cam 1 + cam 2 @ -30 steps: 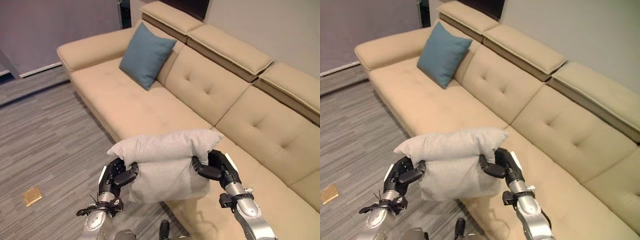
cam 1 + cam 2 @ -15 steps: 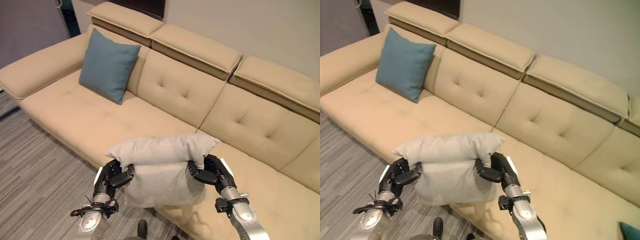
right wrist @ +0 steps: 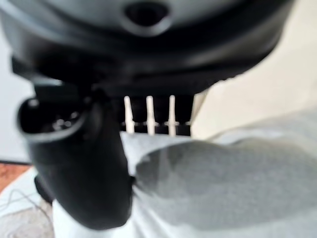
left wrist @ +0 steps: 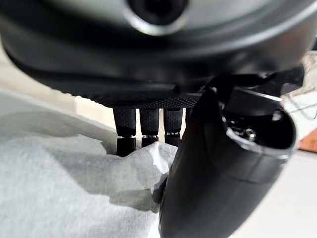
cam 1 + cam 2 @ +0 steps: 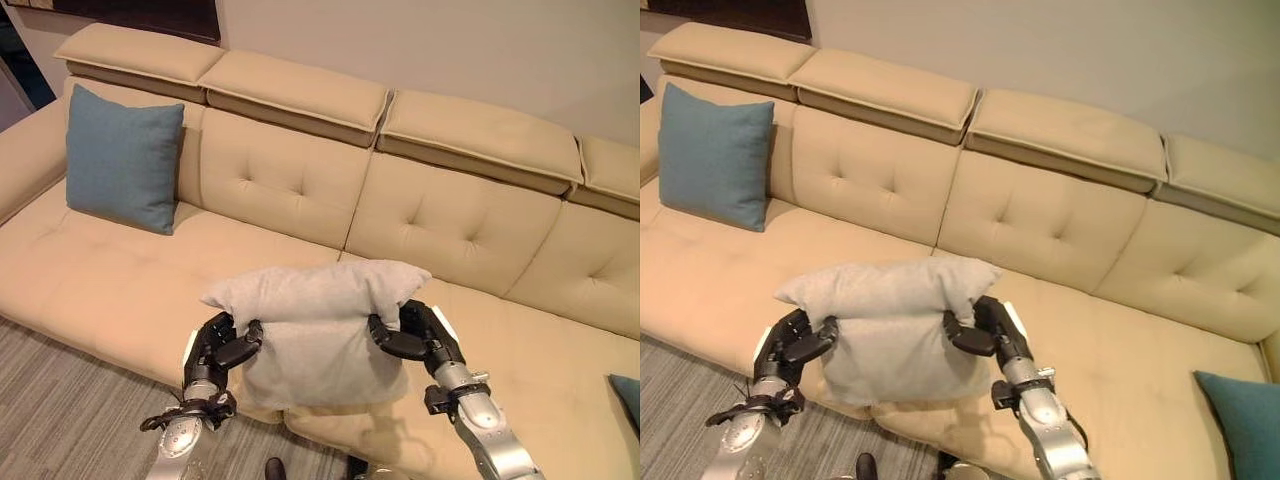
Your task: Pick up all the scattered cushions and arrange them neatly on the sofa.
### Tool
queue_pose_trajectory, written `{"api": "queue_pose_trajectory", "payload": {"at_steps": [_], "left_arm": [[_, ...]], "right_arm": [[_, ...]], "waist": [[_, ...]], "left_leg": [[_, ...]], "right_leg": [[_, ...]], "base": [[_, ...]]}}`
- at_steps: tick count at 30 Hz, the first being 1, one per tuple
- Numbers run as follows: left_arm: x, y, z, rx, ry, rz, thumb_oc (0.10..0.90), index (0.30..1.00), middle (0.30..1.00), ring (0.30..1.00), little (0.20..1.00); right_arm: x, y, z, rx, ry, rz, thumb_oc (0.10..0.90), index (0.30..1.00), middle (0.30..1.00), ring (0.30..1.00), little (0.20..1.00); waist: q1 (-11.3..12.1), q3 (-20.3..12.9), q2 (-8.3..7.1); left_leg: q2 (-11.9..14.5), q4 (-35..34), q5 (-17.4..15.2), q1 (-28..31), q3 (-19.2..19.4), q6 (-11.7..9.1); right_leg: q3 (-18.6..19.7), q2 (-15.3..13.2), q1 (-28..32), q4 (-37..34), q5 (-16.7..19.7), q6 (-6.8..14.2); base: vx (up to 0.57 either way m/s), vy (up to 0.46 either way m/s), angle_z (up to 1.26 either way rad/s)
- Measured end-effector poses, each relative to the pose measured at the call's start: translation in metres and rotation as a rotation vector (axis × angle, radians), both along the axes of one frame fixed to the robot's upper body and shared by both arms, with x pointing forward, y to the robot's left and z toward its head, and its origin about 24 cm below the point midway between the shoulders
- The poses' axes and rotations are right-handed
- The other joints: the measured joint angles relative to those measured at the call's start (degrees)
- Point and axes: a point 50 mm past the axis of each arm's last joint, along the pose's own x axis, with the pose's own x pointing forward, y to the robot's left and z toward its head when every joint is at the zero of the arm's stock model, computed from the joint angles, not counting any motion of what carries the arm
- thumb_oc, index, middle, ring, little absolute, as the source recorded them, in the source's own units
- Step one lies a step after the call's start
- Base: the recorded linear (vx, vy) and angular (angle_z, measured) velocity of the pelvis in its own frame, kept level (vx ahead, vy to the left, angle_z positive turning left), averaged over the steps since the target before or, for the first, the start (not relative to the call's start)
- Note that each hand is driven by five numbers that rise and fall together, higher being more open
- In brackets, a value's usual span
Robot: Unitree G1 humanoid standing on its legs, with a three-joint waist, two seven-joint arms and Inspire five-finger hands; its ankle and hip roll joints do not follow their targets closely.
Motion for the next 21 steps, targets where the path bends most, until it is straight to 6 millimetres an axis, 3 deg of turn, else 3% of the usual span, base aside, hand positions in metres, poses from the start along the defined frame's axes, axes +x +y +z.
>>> {"api": "queue_pose_trajectory", "payload": {"at_steps": [2, 3, 4, 6, 8, 10, 12, 13, 14, 17, 21], "left_arm": [[-0.002, -0.001, -0.002, -0.006, 0.007, 0.003, 0.400, 0.300, 0.300, 0.300, 0.300], [-0.001, -0.004, -0.001, -0.013, 0.002, -0.003, 0.400, 0.300, 0.300, 0.300, 0.300], [-0.001, -0.007, -0.002, -0.025, 0.003, -0.006, 0.400, 0.300, 0.300, 0.300, 0.300], [0.001, -0.013, -0.001, -0.031, -0.003, -0.025, 0.400, 0.300, 0.300, 0.300, 0.300], [0.003, -0.017, 0.000, -0.034, -0.009, -0.040, 0.400, 0.300, 0.300, 0.300, 0.300], [0.004, -0.017, 0.000, -0.033, -0.008, -0.038, 0.400, 0.300, 0.300, 0.300, 0.300], [0.003, -0.019, -0.001, -0.034, -0.008, -0.041, 0.400, 0.300, 0.300, 0.300, 0.300], [0.003, -0.020, -0.001, -0.033, -0.006, -0.047, 0.400, 0.300, 0.300, 0.300, 0.300], [0.004, -0.020, 0.001, -0.030, -0.013, -0.050, 0.400, 0.300, 0.300, 0.300, 0.300], [0.006, -0.018, 0.006, -0.014, -0.032, -0.055, 0.400, 0.300, 0.300, 0.300, 0.300], [0.009, -0.009, 0.018, 0.028, -0.079, -0.048, 0.400, 0.300, 0.300, 0.300, 0.300]], "right_arm": [[0.000, 0.000, 0.000, 0.001, 0.000, -0.001, 0.400, 0.300, 0.300, 0.300, 0.300], [0.000, -0.002, 0.000, 0.000, -0.002, -0.013, 0.400, 0.300, 0.300, 0.300, 0.300], [0.000, -0.004, 0.001, -0.005, -0.004, -0.019, 0.400, 0.300, 0.300, 0.300, 0.300], [-0.001, -0.011, 0.001, -0.018, -0.002, -0.041, 0.400, 0.300, 0.300, 0.300, 0.300], [0.001, -0.015, 0.004, -0.026, -0.012, -0.053, 0.400, 0.300, 0.300, 0.300, 0.300], [0.001, -0.015, 0.004, -0.024, -0.012, -0.056, 0.400, 0.300, 0.300, 0.300, 0.300], [0.001, -0.017, 0.004, -0.034, -0.012, -0.059, 0.400, 0.300, 0.300, 0.300, 0.300], [0.000, -0.018, 0.004, -0.035, -0.008, -0.064, 0.400, 0.300, 0.300, 0.300, 0.300], [-0.003, -0.018, 0.001, -0.025, 0.002, -0.073, 0.400, 0.300, 0.300, 0.300, 0.300], [-0.004, -0.016, 0.001, -0.017, -0.001, -0.080, 0.400, 0.300, 0.300, 0.300, 0.300], [-0.001, -0.010, 0.003, -0.017, -0.012, -0.056, 0.400, 0.300, 0.300, 0.300, 0.300]], "waist": [[1.08, -0.19, -1.16], [0.99, -0.10, -1.43], [1.44, -0.25, -1.30], [0.02, -0.36, -1.11], [0.36, -0.48, -0.86], [0.41, -0.48, -0.58], [-0.25, -0.28, 1.17], [-0.42, -0.29, 2.06], [-0.95, -0.39, 1.63], [-1.41, -0.50, 1.28], [0.16, -0.48, 1.39]], "left_leg": [[0.28, 6.36, -0.18, -2.35, -2.97, 0.10], [0.14, 11.30, -1.57, -5.49, -6.74, -0.17], [-0.29, 10.78, -2.40, -6.04, -11.54, -0.79], [-0.03, 8.21, -2.59, -7.92, -13.86, -1.95], [0.53, 2.15, -0.82, -9.28, -15.91, -3.89], [0.86, 0.16, 0.78, -9.74, -16.16, -3.94], [1.58, -3.09, 1.89, -7.43, -15.74, -2.89], [2.02, -5.49, 5.44, -5.47, -15.41, -2.06], [1.03, -6.65, 7.66, -4.16, -14.53, -1.45], [-1.30, -6.66, 7.04, -3.59, -13.89, -0.34], [-2.56, -6.62, 6.40, -2.05, -12.40, 0.74]], "right_leg": [[1.48, 0.14, 0.72, -0.24, 1.01, -1.91], [2.88, 0.21, 1.41, -1.56, 1.64, -2.90], [3.58, 0.41, 1.87, -2.71, 2.03, -3.32], [4.05, 1.07, 3.23, -4.64, 2.00, -3.20], [5.80, 2.17, 4.15, -7.51, 3.25, -3.14], [7.44, 2.74, 4.35, -8.02, 3.61, -3.02], [8.15, 3.84, 5.27, -8.02, 3.39, -2.34], [8.80, 4.38, 6.01, -8.03, 3.05, -1.83], [8.94, 3.22, 6.70, -8.05, 2.39, -0.22], [9.04, 0.82, 7.19, -8.03, 1.80, 0.95], [9.00, -0.62, 8.21, -8.02, 1.82, 2.26]], "base": [[0.01, -0.024, -0.52], [0.04, 0.000, -0.62], [0.07, 0.033, -0.38], [0.05, 0.044, -0.08], [0.04, 0.093, -0.42], [0.10, 0.129, -0.62], [0.10, 0.117, -0.45], [0.11, 0.152, -0.34], [0.11, 0.150, -0.22], [0.10, 0.134, -0.03], [0.05, 0.130, -0.10]]}}
